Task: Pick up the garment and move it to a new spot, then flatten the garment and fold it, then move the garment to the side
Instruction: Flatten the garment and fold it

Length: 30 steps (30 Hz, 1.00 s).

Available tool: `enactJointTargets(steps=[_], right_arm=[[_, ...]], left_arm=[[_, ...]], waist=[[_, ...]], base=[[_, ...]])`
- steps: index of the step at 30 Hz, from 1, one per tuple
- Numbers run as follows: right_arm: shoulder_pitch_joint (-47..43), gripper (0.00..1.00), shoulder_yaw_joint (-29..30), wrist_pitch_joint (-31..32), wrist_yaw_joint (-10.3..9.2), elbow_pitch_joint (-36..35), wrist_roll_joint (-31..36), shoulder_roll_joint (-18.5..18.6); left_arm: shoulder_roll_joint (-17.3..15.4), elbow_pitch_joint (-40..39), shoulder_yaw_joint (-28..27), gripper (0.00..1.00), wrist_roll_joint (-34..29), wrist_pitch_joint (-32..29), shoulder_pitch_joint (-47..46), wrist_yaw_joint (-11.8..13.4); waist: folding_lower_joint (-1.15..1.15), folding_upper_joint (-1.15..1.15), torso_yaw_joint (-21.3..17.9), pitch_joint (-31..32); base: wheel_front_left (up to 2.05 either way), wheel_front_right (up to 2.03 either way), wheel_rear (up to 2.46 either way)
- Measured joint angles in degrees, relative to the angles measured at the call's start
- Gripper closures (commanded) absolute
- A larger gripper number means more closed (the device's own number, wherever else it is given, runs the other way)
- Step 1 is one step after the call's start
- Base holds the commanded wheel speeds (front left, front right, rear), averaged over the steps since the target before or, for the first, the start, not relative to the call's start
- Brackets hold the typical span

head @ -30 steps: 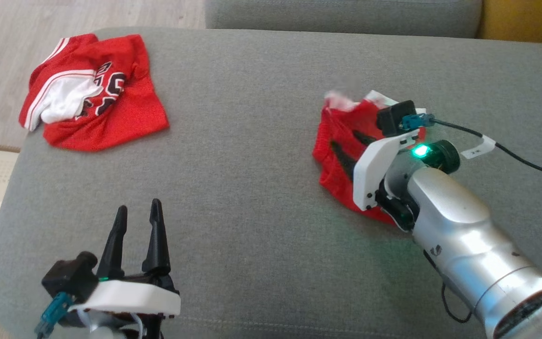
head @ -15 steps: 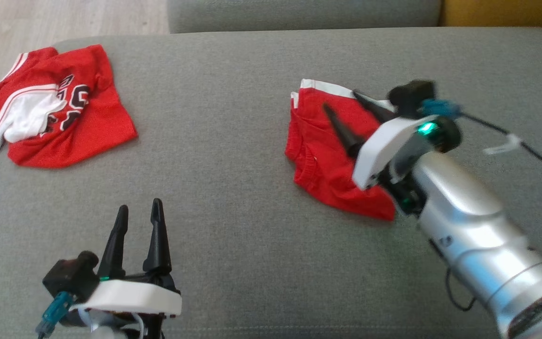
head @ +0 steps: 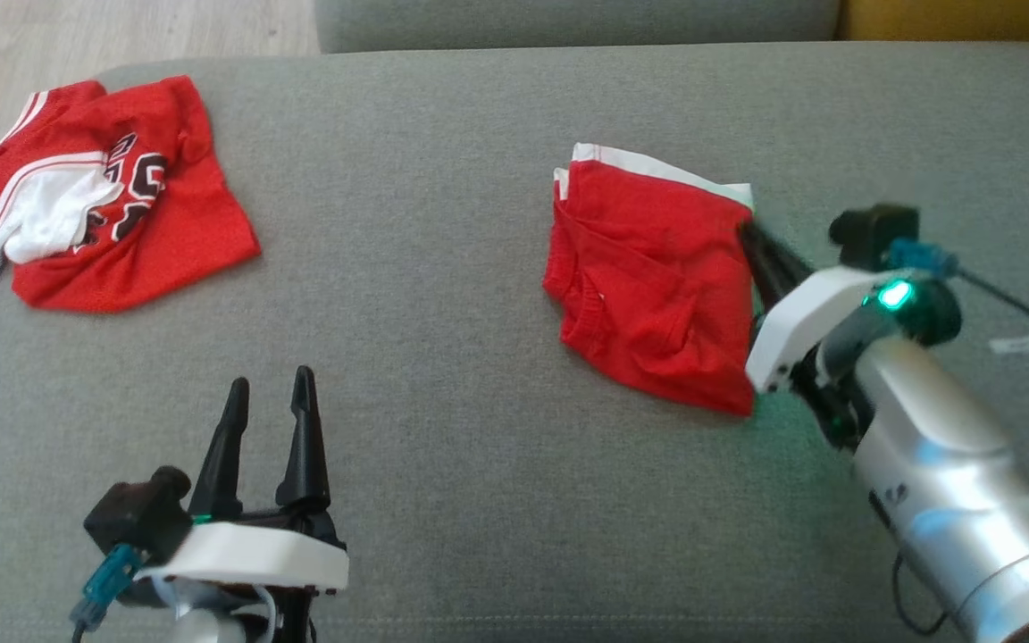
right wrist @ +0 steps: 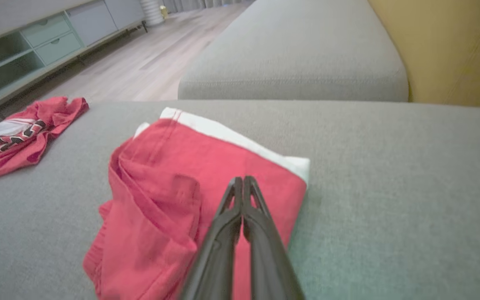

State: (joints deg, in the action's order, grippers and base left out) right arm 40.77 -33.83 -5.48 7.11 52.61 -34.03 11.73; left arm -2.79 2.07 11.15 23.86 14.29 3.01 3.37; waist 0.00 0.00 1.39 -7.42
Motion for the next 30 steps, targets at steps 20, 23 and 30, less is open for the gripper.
enactJointTargets(steps=[20, 23, 30], right_arm=[[-1.45, 1.00, -9.10, 1.45, 0.00, 4.15, -0.67, -3.01], [-1.45, 1.00, -11.47, 1.44, 0.00, 2.90, -1.48, -3.43], [-1.48, 1.00, -21.20, 1.69, 0.00, -1.82, -4.60, -4.37]], left_arm=[[0.00, 1.68, 0.69, 0.00, -0.02, 0.00, -0.94, -0.87], [0.00, 1.69, 0.70, 0.00, -0.07, 0.00, -0.94, -0.87], [0.00, 1.69, 0.75, 0.00, -0.08, 0.00, -0.88, -0.87]], waist=[[0.00, 0.00, 3.31, -0.33], [0.00, 0.00, 3.29, -0.17], [0.00, 0.00, 3.01, 0.43]], base=[[0.00, 0.00, 0.00], [0.00, 0.00, 0.00], [0.00, 0.00, 0.00]])
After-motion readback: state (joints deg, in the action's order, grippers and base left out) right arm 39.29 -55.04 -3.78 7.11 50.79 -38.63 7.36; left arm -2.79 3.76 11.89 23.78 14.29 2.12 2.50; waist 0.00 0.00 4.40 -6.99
